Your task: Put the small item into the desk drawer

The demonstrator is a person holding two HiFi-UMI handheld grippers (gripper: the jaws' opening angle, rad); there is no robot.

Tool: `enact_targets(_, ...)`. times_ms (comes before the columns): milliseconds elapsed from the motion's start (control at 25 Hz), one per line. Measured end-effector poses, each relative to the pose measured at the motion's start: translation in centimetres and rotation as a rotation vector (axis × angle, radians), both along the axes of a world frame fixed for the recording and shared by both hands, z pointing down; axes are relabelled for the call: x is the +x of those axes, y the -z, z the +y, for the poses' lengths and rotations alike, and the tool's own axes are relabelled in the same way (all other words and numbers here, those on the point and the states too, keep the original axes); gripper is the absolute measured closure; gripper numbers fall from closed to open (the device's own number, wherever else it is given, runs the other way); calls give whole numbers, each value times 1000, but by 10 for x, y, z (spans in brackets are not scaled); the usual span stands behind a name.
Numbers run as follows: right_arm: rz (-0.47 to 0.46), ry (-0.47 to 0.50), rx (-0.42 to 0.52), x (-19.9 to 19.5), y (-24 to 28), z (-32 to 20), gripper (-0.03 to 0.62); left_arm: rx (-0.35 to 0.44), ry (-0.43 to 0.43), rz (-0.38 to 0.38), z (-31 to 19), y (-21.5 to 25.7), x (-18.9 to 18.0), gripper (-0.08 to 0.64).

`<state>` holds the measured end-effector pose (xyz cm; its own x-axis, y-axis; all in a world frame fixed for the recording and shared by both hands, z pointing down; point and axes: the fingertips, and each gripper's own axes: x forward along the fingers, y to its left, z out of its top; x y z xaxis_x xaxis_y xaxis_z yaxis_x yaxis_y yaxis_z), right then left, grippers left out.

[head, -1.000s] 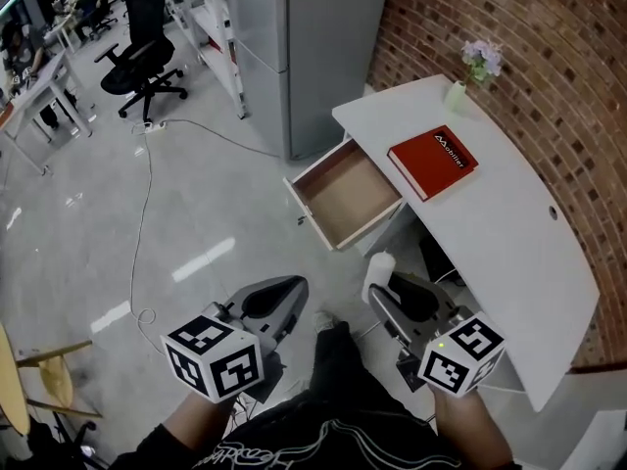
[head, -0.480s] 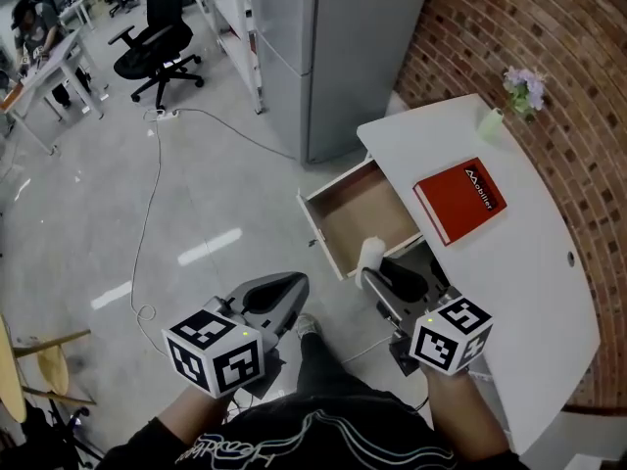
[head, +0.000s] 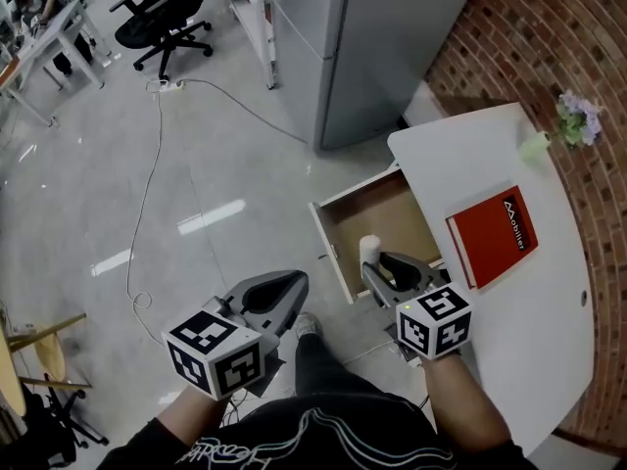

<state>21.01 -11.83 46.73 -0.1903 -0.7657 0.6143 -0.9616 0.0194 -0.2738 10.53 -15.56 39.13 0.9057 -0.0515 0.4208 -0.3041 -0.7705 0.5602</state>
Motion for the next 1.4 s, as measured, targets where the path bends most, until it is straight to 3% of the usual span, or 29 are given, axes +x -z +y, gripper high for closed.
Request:
enact_targets(560, 33, -1, -292, 60, -177, -75, 462, -106, 77, -93, -82, -86, 17, 538)
enact_targets(880, -6, 13, -479, 68, -279, -77, 462, -266, 123, -121, -95, -145, 12, 538)
enact_targets(1200, -28, 57, -612, 73, -349, -74, 462, -338, 184, -200, -98, -202, -7, 538)
enact_targets(1400, -30, 82, -645, 76, -379, -74, 462, -358, 197, -226, -99, -225, -13, 538)
